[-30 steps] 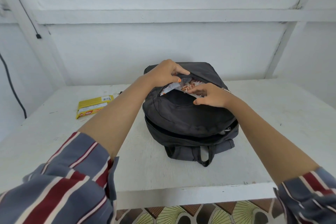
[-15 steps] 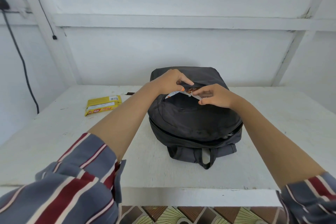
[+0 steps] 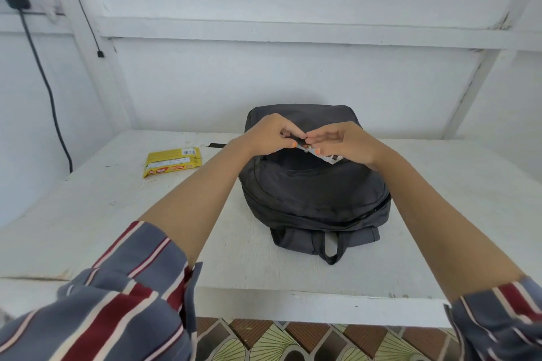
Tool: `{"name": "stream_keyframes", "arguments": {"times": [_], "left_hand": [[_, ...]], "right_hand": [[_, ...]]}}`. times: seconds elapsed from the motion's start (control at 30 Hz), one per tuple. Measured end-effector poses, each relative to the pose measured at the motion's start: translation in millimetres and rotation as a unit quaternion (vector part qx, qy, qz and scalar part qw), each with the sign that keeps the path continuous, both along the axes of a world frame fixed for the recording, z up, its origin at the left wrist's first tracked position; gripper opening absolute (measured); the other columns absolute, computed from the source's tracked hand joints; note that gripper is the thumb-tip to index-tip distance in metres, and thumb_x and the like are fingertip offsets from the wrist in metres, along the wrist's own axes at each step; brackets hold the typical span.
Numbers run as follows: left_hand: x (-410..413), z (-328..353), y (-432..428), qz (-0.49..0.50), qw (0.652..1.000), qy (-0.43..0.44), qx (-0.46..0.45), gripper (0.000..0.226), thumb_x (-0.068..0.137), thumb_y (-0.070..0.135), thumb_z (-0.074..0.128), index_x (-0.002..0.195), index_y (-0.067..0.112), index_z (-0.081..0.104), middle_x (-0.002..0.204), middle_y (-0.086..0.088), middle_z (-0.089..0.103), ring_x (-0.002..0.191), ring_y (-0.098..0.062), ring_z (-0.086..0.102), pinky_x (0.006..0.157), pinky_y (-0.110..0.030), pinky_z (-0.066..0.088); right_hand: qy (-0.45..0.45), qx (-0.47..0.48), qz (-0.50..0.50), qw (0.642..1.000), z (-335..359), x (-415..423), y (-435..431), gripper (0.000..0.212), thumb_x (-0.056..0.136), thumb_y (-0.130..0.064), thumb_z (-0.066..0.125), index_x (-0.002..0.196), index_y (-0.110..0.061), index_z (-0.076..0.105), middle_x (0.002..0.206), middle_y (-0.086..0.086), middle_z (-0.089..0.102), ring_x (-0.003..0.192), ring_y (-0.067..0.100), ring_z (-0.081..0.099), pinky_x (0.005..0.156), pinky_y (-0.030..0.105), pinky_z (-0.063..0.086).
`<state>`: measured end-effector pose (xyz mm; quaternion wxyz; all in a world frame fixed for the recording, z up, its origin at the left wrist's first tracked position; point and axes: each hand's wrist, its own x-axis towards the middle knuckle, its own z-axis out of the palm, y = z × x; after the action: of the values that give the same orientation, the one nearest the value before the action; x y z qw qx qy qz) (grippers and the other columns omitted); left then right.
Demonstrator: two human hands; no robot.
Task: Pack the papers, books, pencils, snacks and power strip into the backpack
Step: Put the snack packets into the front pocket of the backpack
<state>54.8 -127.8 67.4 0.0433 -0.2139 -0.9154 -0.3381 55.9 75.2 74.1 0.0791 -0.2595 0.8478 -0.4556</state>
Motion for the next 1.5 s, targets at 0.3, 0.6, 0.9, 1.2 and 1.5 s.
{"name": "stream_keyframes", "arguments": {"times": [0.3,0.6,0.9,1.2,1.5], "left_hand": [[18.6,-15.9,-94.0,0.212,0.962,0.078,0.153,0.019,0.086,0.018,0.065,0.104,0.017,0.070,0.105,0.004,0.067,0.092,-0.011,0.059,0.079,-0.017,0.042],[33.3,-75.1,-238.4,0.345,0.930,-0.018,0.129,0.031,0.081,0.017,0.071,0.112,0.015,0.067,0.114,-0.007,0.063,0.103,-0.023,0.056,0.080,-0.024,0.038],[8.2,-106.0,-317.3,0.322,0.930,-0.137,0.110,0.049,0.077,0.019,0.075,0.123,0.021,0.058,0.126,-0.010,0.052,0.103,-0.016,0.047,0.085,-0.024,0.036],[-13.2,-128.3,-331.8,0.265,0.943,-0.195,0.043,0.081,0.063,0.015,0.085,0.135,0.016,0.048,0.134,-0.003,0.050,0.120,-0.017,0.046,0.095,-0.022,0.033],[-21.4,-118.5,-330.7,0.253,0.947,-0.170,0.096,0.078,0.061,0.004,0.084,0.132,0.013,0.052,0.125,-0.005,0.058,0.094,-0.015,0.056,0.082,-0.021,0.040]], "right_hand": [[-0.007,-0.107,-0.003,0.994,8.5,3.6,-89.7,0.035,0.083,0.002,0.063,0.117,-0.008,0.061,0.111,0.006,0.065,0.090,0.005,0.062,0.064,0.009,0.051],[-0.087,-0.055,0.016,0.995,-42.6,-31.6,-242.3,0.049,0.080,0.001,0.067,0.126,-0.003,0.054,0.127,0.013,0.057,0.103,0.010,0.051,0.062,0.001,0.040],[-0.153,0.005,0.004,0.988,-107.6,-80.3,-308.0,0.063,0.074,-0.002,0.074,0.132,-0.015,0.050,0.138,0.008,0.045,0.126,0.019,0.042,0.089,0.026,0.034],[-0.123,0.044,-0.011,0.991,-139.2,-103.8,-327.6,0.070,0.065,-0.001,0.081,0.128,-0.013,0.054,0.132,0.005,0.049,0.123,0.020,0.047,0.100,0.026,0.036],[-0.107,-0.029,-0.033,0.993,-135.0,-93.8,-323.9,0.064,0.067,0.008,0.077,0.125,-0.007,0.055,0.116,0.008,0.055,0.094,0.016,0.053,0.070,0.013,0.046]]}}
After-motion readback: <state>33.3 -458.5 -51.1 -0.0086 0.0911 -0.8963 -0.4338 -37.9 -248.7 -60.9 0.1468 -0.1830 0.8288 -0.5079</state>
